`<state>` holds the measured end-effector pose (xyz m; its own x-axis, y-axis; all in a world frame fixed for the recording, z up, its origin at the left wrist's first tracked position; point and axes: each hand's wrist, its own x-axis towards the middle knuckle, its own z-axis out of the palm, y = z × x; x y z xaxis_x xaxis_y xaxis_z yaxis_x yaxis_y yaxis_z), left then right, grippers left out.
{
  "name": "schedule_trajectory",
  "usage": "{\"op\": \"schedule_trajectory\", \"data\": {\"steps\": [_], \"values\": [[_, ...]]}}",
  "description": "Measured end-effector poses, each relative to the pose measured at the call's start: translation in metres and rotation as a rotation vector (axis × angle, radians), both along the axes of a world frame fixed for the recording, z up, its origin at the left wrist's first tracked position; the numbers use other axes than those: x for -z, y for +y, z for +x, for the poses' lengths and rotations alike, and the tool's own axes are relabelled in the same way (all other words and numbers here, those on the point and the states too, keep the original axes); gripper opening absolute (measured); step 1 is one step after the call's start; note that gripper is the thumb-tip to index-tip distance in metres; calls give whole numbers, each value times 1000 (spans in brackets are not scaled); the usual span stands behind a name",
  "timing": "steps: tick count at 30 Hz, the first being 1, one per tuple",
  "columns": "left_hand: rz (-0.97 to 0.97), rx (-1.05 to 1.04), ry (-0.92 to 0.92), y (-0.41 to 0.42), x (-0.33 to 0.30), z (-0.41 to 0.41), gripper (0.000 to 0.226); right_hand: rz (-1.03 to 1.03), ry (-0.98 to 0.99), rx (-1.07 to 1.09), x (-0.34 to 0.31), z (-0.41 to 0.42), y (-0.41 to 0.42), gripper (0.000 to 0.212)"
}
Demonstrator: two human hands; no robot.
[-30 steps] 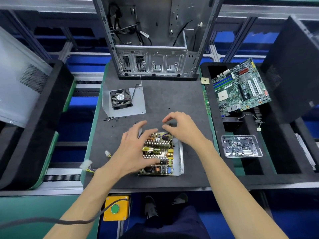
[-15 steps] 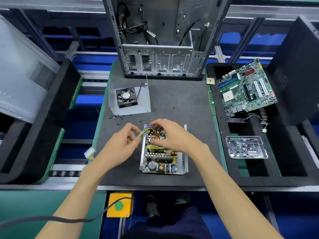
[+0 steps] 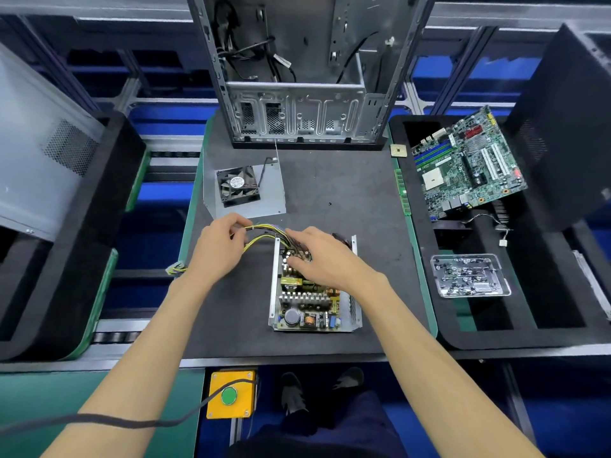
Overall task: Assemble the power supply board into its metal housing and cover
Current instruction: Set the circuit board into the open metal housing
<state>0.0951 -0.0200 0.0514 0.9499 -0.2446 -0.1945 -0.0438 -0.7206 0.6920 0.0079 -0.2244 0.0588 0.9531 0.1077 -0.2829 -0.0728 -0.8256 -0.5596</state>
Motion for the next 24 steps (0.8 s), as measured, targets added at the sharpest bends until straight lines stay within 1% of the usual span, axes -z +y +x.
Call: {"op": "schedule_trajectory", "data": {"steps": [3, 6, 9, 13, 15, 16, 18, 21, 23, 24], "values": [[53, 36, 29, 6, 2, -5, 25, 0, -9, 3, 1, 1, 2, 55], [98, 121, 105, 12, 4, -12, 16, 27, -9, 36, 1, 2, 4, 45], [98, 168, 121, 17, 4, -19, 10, 43, -21, 56, 1, 2, 6, 35], [122, 203, 140, 20, -2, -25, 40, 43, -38, 68, -1, 1, 9, 34], [156, 247, 154, 20, -7, -27, 43, 42, -26, 70, -2, 0, 9, 36], [177, 264, 126, 19, -9, -28, 41, 37, -17, 64, -3, -1, 8, 39], [168, 270, -21, 19, -12, -31, 37, 22, 1, 45, -4, -5, 7, 45], [-5, 215, -248, 18, -16, -40, 33, 17, 10, 38, -4, -12, 7, 52], [-98, 224, -314, 17, -21, -48, 29, -10, -3, 26, -4, -17, 7, 59], [-126, 246, -311, 17, -23, -53, 29, -34, -11, 11, -5, -19, 8, 64]]}}
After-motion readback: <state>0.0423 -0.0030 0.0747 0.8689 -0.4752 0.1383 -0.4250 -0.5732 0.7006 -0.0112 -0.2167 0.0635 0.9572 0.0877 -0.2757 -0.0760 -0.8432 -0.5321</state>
